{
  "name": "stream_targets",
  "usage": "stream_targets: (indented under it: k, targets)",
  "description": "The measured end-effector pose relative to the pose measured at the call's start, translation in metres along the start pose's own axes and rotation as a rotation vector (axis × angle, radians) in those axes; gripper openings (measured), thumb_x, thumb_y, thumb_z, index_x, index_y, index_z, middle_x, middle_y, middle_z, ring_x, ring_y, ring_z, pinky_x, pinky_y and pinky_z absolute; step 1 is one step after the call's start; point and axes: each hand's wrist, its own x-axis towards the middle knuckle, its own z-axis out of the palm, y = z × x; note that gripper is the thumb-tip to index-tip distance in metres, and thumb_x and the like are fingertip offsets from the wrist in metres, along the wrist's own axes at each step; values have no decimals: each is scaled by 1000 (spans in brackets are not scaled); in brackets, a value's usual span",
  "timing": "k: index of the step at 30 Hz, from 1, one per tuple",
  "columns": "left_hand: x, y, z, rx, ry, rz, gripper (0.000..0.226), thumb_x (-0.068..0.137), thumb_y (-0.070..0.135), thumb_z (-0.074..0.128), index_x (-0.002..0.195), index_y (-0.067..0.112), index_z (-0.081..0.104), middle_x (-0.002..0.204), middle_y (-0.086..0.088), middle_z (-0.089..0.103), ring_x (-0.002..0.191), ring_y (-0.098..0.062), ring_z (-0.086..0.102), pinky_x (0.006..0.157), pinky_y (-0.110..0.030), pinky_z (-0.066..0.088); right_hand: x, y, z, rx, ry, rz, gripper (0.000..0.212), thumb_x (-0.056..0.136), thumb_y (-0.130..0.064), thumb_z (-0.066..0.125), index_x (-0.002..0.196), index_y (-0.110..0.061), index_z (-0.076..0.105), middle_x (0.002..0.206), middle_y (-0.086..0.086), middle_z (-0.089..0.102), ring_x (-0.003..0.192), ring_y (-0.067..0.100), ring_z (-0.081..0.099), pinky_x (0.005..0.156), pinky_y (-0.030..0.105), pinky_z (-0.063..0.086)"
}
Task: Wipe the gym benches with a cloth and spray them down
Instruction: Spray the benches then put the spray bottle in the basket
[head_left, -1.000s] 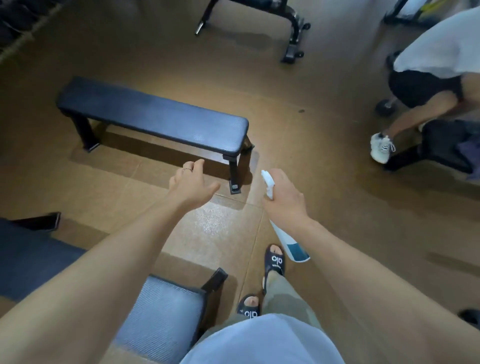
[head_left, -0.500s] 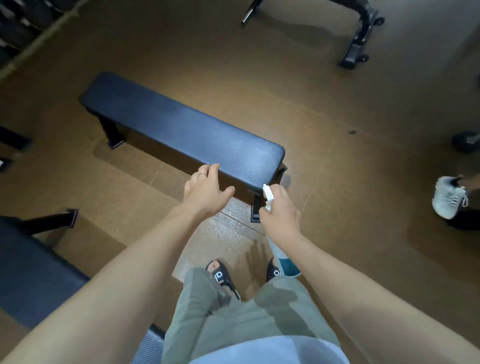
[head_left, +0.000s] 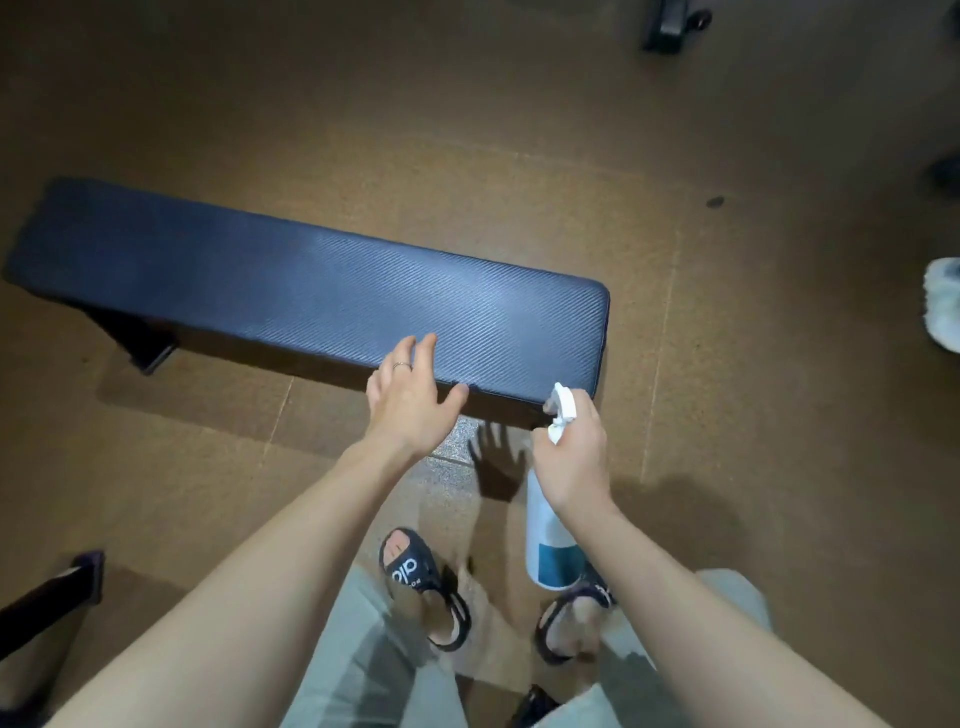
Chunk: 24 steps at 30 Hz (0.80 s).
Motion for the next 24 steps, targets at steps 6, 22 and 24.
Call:
stream_targets:
  k: [6, 22, 24]
  targets:
    - [96, -52, 90, 99, 109, 184, 73, 101, 50, 48, 161, 22, 19, 169, -10, 15, 156, -27, 11, 125, -55, 8, 64, 63, 99, 55, 50, 38, 25, 79, -10, 60, 95, -26, 48, 96, -3, 58, 85, 25, 56, 80, 48, 50]
    - [196, -105, 223, 350, 645, 433, 52, 105, 42, 36, 146, 13, 47, 152, -13, 46, 143, -32, 41, 123, -51, 18, 136, 161, 181, 226, 202, -38, 21, 83, -14, 62, 96, -24, 49, 89, -2, 58, 82, 19, 59, 75, 41, 50]
    - [195, -103, 222, 367, 626, 408, 53, 105, 44, 35, 147, 14, 46, 151, -13, 46, 143, -31, 40, 124, -51, 17, 138, 162, 178, 221, 214, -26, 19, 83, -14, 63, 94, -21, 49, 88, 0, 59, 83, 22, 59, 77, 42, 50]
